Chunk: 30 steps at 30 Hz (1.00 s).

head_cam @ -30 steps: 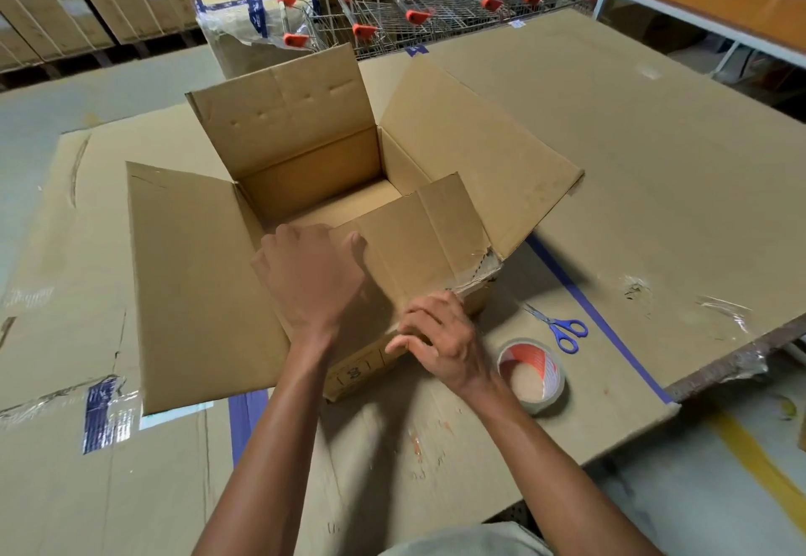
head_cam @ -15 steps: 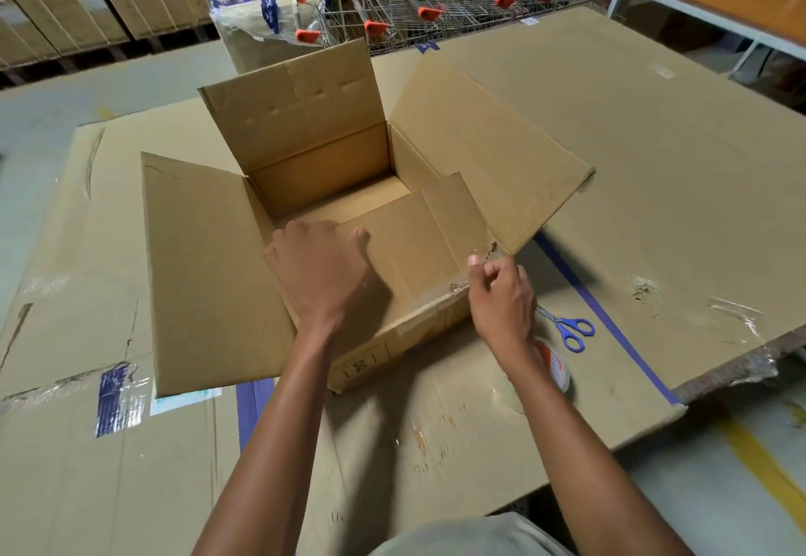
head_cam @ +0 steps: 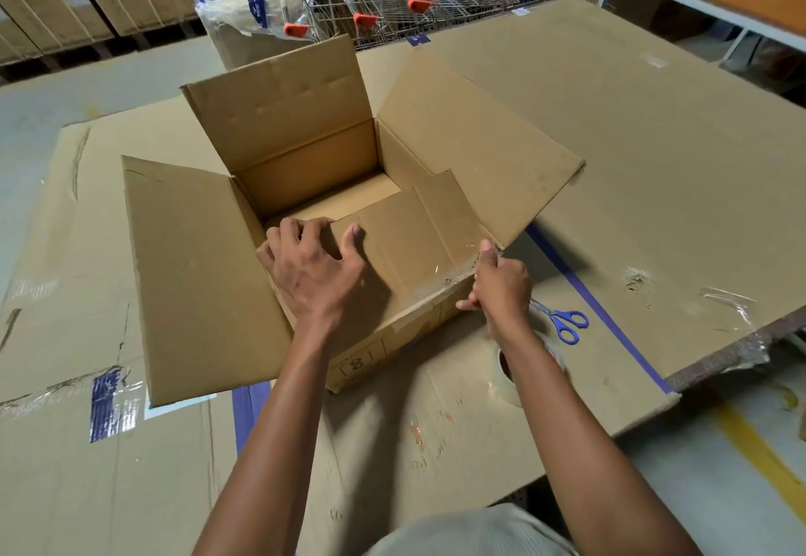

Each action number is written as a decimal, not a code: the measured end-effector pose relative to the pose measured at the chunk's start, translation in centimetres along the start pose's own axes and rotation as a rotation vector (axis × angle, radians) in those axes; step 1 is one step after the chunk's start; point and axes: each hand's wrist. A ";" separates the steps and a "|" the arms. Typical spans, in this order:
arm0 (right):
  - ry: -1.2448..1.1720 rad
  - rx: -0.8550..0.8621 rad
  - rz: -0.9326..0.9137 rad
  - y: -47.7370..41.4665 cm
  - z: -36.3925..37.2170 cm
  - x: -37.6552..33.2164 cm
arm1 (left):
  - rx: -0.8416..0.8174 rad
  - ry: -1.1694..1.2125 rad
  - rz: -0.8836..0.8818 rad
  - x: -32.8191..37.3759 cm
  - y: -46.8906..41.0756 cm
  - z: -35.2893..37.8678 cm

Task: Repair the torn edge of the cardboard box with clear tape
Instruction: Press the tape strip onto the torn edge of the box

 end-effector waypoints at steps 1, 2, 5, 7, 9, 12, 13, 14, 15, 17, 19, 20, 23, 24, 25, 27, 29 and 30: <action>-0.080 -0.007 -0.013 0.0 0.0 0.3 | -0.006 0.004 -0.004 0.0 0.0 0.1; -0.166 -0.023 -0.039 0.1 0.0 0.7 | -0.008 0.005 -0.003 -0.1 0.0 0.1; -0.447 -0.090 -0.095 1.0 -0.1 1.6 | -0.004 0.019 0.011 -0.3 0.0 0.1; -0.612 -0.130 -0.060 1.5 -0.3 1.5 | -0.005 0.034 -0.008 -0.2 -0.1 -0.1; -0.596 -0.147 -0.013 1.5 -0.4 1.2 | -0.018 0.046 -0.023 -0.3 -0.1 -0.3; -0.325 -0.117 -0.001 1.2 -0.6 0.6 | -0.032 0.064 -0.016 -0.9 -0.2 -0.5; -0.272 -0.107 -0.026 1.1 -0.5 0.4 | -0.033 0.069 -0.013 -1.0 -0.3 -0.5; -0.241 -0.089 -0.055 1.1 -0.5 0.2 | -0.033 0.072 -0.008 -1.0 -0.3 -0.5; -0.231 -0.066 -0.082 0.9 -0.5 0.2 | -0.034 0.072 -0.001 -0.9 -0.4 -0.6; -0.252 -0.033 -0.117 0.6 -0.4 0.4 | -0.036 0.074 0.017 -0.7 -0.4 -0.6; -0.261 -0.026 -0.142 0.7 -0.5 1.0 | -0.049 0.089 0.033 -0.7 -0.4 -0.6; -0.281 -0.027 -0.152 0.9 -0.4 1.3 | -0.057 0.100 0.042 -0.7 -0.4 -0.6; -0.384 -0.023 -0.098 2.3 -0.1 2.0 | -0.082 0.116 0.059 -0.9 -0.5 -0.7; -0.330 -0.028 -0.060 2.6 -0.1 2.1 | -0.082 0.117 0.056 -0.9 -0.5 -0.8; -0.228 -0.044 -0.024 2.9 -0.2 2.0 | -0.081 0.115 0.051 -0.9 -0.5 -0.8; -0.070 -0.076 0.012 3.0 -0.8 1.5 | -0.076 0.104 0.050 -0.9 -0.5 -0.8; -0.078 -0.101 0.020 2.6 -1.4 1.0 | -0.075 0.092 0.048 -0.8 -0.4 -0.6; -0.138 -0.112 0.022 2.4 -1.5 0.8 | -0.077 0.088 0.046 -0.7 -0.3 -0.5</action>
Point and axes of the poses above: each hand's wrist, its own y-axis away from the middle knuckle, its own z-axis out of the palm, x = y × z, and after that the axes turned 13 degrees about -x, right-handed
